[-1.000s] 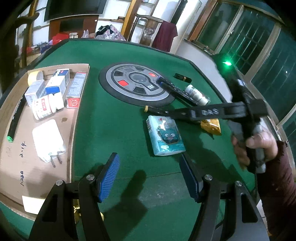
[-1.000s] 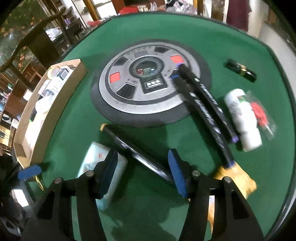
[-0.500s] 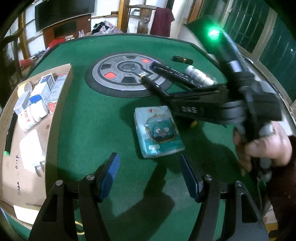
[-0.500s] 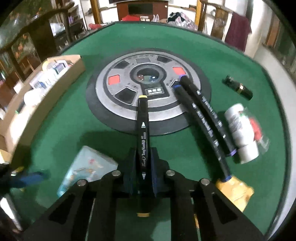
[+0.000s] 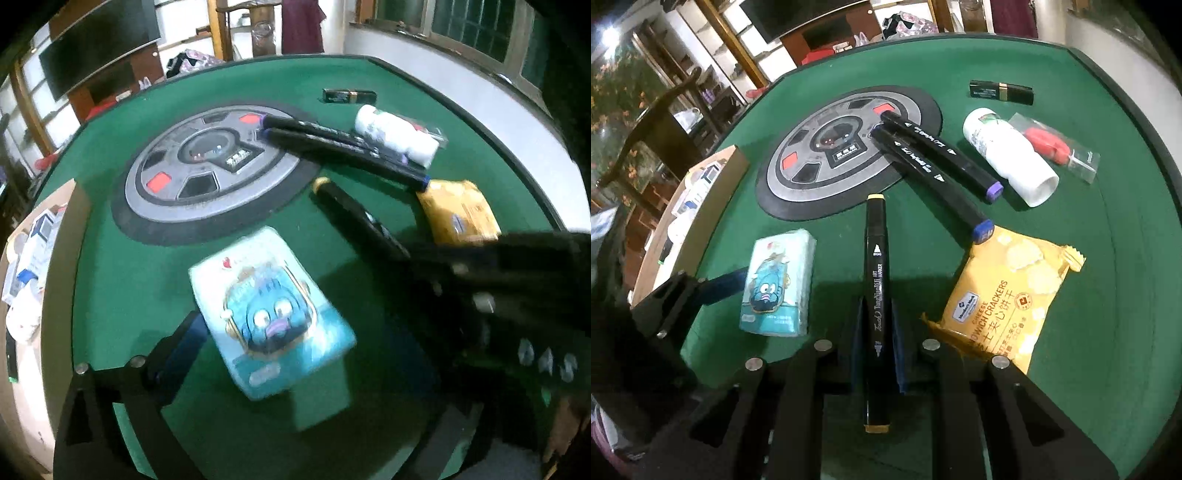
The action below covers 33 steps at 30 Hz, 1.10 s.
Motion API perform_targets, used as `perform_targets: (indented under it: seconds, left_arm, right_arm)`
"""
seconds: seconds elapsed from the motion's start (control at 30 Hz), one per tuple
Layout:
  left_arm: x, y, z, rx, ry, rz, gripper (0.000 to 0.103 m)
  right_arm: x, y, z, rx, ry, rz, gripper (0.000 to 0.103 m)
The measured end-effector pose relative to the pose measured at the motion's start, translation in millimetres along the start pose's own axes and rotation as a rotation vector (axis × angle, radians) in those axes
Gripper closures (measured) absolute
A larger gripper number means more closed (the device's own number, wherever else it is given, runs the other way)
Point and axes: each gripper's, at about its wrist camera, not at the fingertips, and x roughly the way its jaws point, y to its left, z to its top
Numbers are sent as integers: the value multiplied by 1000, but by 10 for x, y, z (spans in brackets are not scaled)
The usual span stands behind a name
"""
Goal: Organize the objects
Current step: 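Grasp the blue tissue pack with the left gripper while the right lifts the marker, then lower the tissue pack and marker into the tray and open both grippers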
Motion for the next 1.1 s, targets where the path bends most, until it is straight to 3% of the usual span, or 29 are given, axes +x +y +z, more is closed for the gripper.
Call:
perform_targets:
  seconds: [0.03, 0.1, 0.13, 0.2, 0.37, 0.7, 0.83, 0.9, 1.1]
  left_arm:
    - [7, 0, 3, 3, -19, -1, 7]
    - [-41, 20, -16, 12, -63, -6, 30]
    - [-99, 49, -29, 14, -76, -6, 64]
    - [-162, 117, -19, -9, -54, -28, 66]
    - [-354, 256, -126, -49, -88, -52, 68]
    - [-1115, 601, -342, -147, -232, -106, 68]
    - [-1402, 1002, -418, -206, -274, -72, 68]
    - [-1527, 1305, -477, -247, -291, -20, 68]
    - [-1520, 2132, -644, -354, -258, 104, 68]
  right_arm:
    - [6, -1, 1, 7, -5, 1, 91]
    - [22, 4, 1, 16, -14, 6, 91]
    - [23, -9, -6, 25, -19, 16, 91]
    - [-10, -43, -33, 44, -25, 28, 91]
    - [-63, -88, -65, 96, -46, 100, 91]
    - [-186, 103, -83, 129, -73, 197, 91]
    - [-257, 337, -21, 123, -85, 262, 91]
    - [-274, 489, 24, 111, -88, 289, 90]
    - [-149, 1113, 224, 70, -61, 362, 90]
